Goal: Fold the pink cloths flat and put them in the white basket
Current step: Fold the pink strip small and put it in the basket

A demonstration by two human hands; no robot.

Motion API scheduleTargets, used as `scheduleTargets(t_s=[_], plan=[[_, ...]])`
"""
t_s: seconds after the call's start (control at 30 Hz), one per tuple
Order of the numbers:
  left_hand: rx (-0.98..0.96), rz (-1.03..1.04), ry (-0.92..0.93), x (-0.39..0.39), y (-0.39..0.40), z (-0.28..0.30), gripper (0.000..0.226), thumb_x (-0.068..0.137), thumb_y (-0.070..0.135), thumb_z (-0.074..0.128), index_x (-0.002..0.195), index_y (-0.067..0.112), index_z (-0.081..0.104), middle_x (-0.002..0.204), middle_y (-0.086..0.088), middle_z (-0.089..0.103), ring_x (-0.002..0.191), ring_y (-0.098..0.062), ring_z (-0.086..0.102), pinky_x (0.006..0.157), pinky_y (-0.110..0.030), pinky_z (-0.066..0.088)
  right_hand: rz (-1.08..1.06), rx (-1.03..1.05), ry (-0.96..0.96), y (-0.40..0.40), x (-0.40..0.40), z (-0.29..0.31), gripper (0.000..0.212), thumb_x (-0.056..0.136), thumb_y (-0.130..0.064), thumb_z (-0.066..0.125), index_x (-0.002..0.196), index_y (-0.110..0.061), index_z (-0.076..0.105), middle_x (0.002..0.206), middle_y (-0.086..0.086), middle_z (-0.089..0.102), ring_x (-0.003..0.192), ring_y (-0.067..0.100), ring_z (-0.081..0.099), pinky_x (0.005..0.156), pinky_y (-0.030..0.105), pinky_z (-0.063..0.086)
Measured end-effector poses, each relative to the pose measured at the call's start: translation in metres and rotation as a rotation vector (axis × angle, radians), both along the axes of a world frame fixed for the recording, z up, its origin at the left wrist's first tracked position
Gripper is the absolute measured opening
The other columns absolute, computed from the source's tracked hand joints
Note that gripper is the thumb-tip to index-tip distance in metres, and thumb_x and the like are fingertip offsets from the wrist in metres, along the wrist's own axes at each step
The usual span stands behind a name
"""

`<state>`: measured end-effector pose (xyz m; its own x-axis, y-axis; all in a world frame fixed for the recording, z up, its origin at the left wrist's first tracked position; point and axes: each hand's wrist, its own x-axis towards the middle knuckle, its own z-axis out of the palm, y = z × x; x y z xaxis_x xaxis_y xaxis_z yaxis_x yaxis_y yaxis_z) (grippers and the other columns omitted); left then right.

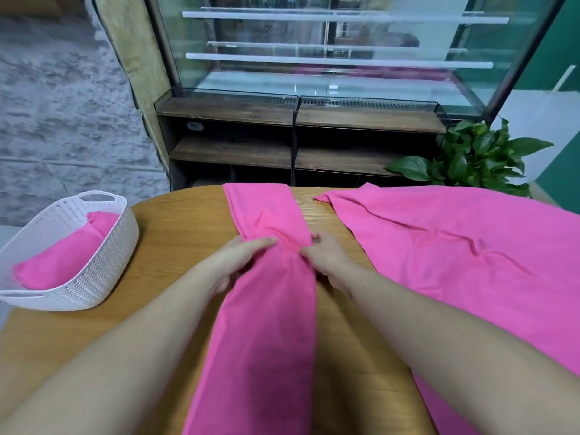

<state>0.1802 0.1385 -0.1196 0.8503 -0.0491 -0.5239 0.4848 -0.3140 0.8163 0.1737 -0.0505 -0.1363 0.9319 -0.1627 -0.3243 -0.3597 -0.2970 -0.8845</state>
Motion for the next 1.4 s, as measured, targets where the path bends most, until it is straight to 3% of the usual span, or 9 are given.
scheduleTargets(t_s=[0.2, 0.33, 0.47, 0.6, 0.73, 0.93, 1.17, 1.3, 1.4], plan=[[0.055, -0.019, 0.017, -0.043, 0.011, -0.002, 0.034, 0.078, 0.034, 0.08, 0.102, 0.014, 0.067, 0.09, -0.008, 0.076, 0.081, -0.023, 0.073, 0.076, -0.036, 0.06, 0.186, -0.316, 0.048, -0.005, -0.02, 0.01, 0.073, 0.079, -0.026, 0.067, 0.142, -0.026, 0.03, 0.107, 0.002, 0.064, 0.081, 0.024, 0.067, 0.078, 0.042, 0.058], [0.044, 0.087, -0.012, -0.064, 0.016, -0.007, 0.035, 0.082, 0.025, 0.077, 0.11, 0.012, 0.061, 0.094, -0.011, 0.073, 0.078, -0.024, 0.069, 0.074, -0.038, 0.06, 0.251, -0.439, 0.098, -0.007, -0.053, 0.015, 0.077, 0.08, -0.032, 0.066, 0.145, -0.025, 0.026, 0.083, 0.002, 0.062, 0.063, 0.021, 0.058, 0.066, 0.035, 0.051], [0.159, 0.173, -0.15, -0.094, 0.016, -0.003, 0.039, 0.091, 0.015, 0.068, 0.124, 0.015, 0.047, 0.087, -0.003, 0.062, 0.064, -0.016, 0.056, 0.052, -0.023, 0.043, 0.346, -0.531, 0.079, -0.008, -0.089, 0.017, 0.078, 0.078, -0.033, 0.068, 0.144, -0.024, 0.028, 0.1, 0.002, 0.066, 0.076, 0.024, 0.061, 0.074, 0.032, 0.052], [0.186, 0.096, -0.279, -0.125, 0.018, -0.007, 0.067, 0.09, 0.009, 0.066, 0.146, 0.019, 0.03, 0.127, -0.017, 0.061, 0.093, -0.033, 0.066, 0.078, -0.033, 0.051, 0.44, -0.673, 0.012, -0.011, -0.129, 0.016, 0.079, 0.08, -0.028, 0.065, 0.149, -0.024, 0.026, 0.126, 0.006, 0.062, 0.11, 0.029, 0.062, 0.093, 0.038, 0.051], [0.278, -0.099, -0.3, -0.164, 0.016, 0.0, 0.067, 0.09, 0.015, 0.07, 0.148, 0.02, 0.037, 0.142, -0.005, 0.049, 0.116, -0.02, 0.055, 0.089, -0.017, 0.037, 0.514, -0.773, -0.11, -0.015, -0.164, 0.014, 0.055, 0.084, -0.023, 0.062, 0.137, -0.025, 0.047, 0.131, 0.006, 0.053, 0.117, 0.028, 0.057, 0.095, 0.033, 0.046], [0.215, -0.238, -0.237, -0.218, 0.016, 0.014, 0.034, 0.095, 0.016, 0.063, 0.126, 0.029, 0.064, 0.127, 0.01, 0.056, 0.109, -0.007, 0.052, 0.083, -0.016, 0.04, 0.67, -0.794, -0.32, -0.019, -0.209, 0.018, 0.02, 0.089, -0.023, 0.06, 0.106, -0.024, 0.07, 0.095, -0.004, 0.048, 0.108, 0.023, 0.052, 0.091, 0.032, 0.042], [-0.006, -0.12, -0.147, -0.267, 0.012, 0.006, 0.041, 0.097, -0.001, 0.045, 0.12, 0.027, 0.064, 0.117, -0.016, 0.065, 0.088, -0.027, 0.061, 0.074, -0.031, 0.051, 0.831, -0.857, -0.514, -0.026, -0.252, 0.027, 0.032, 0.085, -0.055, 0.065, 0.105, -0.03, 0.067, 0.104, -0.006, 0.058, 0.105, 0.014, 0.047, 0.092, 0.031, 0.038], [0.142, -0.1, -0.292, -0.281, 0.008, -0.007, 0.052, 0.092, -0.007, 0.041, 0.123, 0.031, 0.06, 0.138, -0.013, 0.048, 0.127, -0.046, 0.045, 0.102, -0.047, 0.043, 0.981, -0.898, -0.576, -0.02, -0.274, 0.023, 0.046, 0.086, -0.062, 0.06, 0.121, -0.032, 0.062, 0.117, -0.008, 0.058, 0.109, 0.011, 0.045, 0.094, 0.031, 0.036], [0.165, -0.109, -0.393, -0.29, 0.008, -0.012, 0.051, 0.092, -0.008, 0.042, 0.124, 0.029, 0.056, 0.14, -0.004, 0.04, 0.13, -0.025, 0.044, 0.114, -0.034, 0.032, 0.95, -0.933, -0.561, -0.017, -0.281, 0.017, 0.037, 0.095, -0.048, 0.055, 0.125, -0.028, 0.062, 0.117, -0.005, 0.061, 0.109, 0.017, 0.049, 0.095, 0.035, 0.041]])
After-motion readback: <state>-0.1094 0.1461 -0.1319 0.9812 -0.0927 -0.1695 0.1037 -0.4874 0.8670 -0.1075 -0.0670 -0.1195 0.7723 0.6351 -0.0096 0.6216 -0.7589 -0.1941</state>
